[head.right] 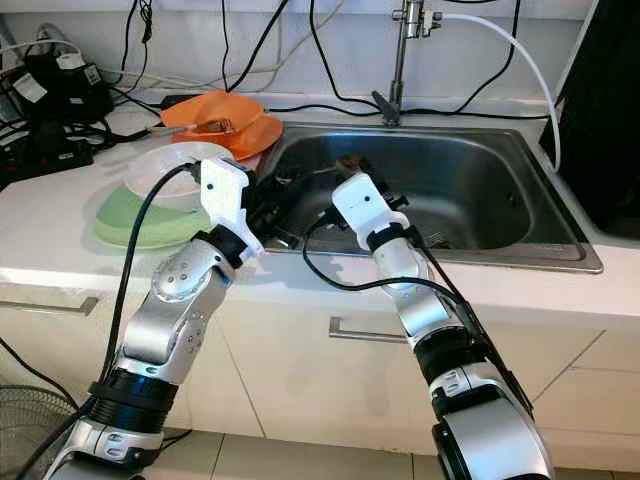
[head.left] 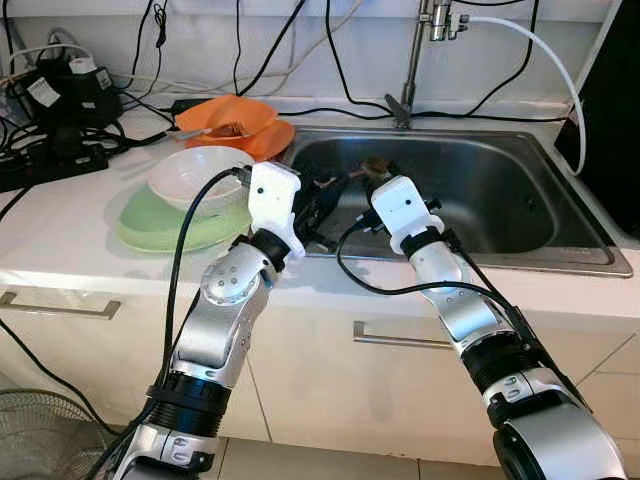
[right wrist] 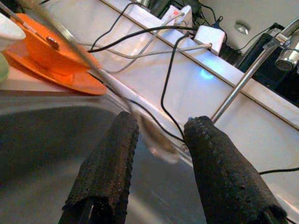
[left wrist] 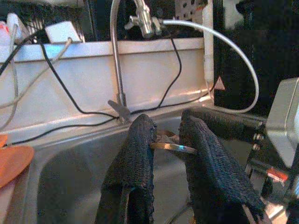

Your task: Kitchen organization

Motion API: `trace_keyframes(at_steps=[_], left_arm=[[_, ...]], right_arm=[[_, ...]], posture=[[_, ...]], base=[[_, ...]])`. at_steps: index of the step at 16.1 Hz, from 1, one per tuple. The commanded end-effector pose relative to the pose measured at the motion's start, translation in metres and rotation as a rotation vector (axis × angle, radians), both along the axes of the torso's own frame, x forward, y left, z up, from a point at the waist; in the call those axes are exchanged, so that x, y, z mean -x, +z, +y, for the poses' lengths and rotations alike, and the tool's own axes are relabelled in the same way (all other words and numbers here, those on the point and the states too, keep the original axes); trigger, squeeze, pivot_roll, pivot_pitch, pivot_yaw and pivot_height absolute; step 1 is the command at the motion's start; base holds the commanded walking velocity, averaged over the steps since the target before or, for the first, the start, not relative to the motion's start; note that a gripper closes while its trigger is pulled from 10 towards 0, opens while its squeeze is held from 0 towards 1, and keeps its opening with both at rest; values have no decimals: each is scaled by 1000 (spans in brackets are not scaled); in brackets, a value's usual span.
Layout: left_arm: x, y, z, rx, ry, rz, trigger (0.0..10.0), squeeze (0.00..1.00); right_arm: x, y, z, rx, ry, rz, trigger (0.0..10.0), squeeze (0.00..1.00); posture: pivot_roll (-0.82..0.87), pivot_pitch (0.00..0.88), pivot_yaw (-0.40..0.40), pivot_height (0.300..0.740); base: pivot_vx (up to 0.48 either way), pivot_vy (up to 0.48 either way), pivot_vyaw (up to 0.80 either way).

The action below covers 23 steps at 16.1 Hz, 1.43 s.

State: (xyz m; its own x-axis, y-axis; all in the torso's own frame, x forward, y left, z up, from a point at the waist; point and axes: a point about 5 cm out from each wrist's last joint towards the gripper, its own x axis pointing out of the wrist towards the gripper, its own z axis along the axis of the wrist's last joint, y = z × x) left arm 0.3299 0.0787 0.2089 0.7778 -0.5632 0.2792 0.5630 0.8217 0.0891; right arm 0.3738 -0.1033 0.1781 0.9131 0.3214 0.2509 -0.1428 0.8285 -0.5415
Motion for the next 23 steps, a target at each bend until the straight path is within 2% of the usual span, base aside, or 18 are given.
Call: trace_keyframes(at_steps=[1,5,10,16,23], left_arm=[[0,-4,-2,-22,-10,21,10000,0],[2,-8,-5,-34,-42,42,10000,0],[0,-5,-4,-25,-39,32,10000,0],[-6,-1,6,-15,42,11,10000,0],[-12,2,19,-23,146,-12,10000,0]], right_arm=[[-1,10,2,4,5,-38,10000,0],[2,12,10,-5,65,-46,10000,0],[10,7,25,50,180,-44,10000,0],[10,4,25,67,188,-36,10000,0],[5,6,13,69,109,-34,10000,0]], posture=[[16,0,62,740],[18,0,65,740],[16,0,65,740],[17,0,63,740],[18,0,64,740]], base=[[0,0,0],[0,0,0],[0,0,0],[0,0,0],[0,0,0]])
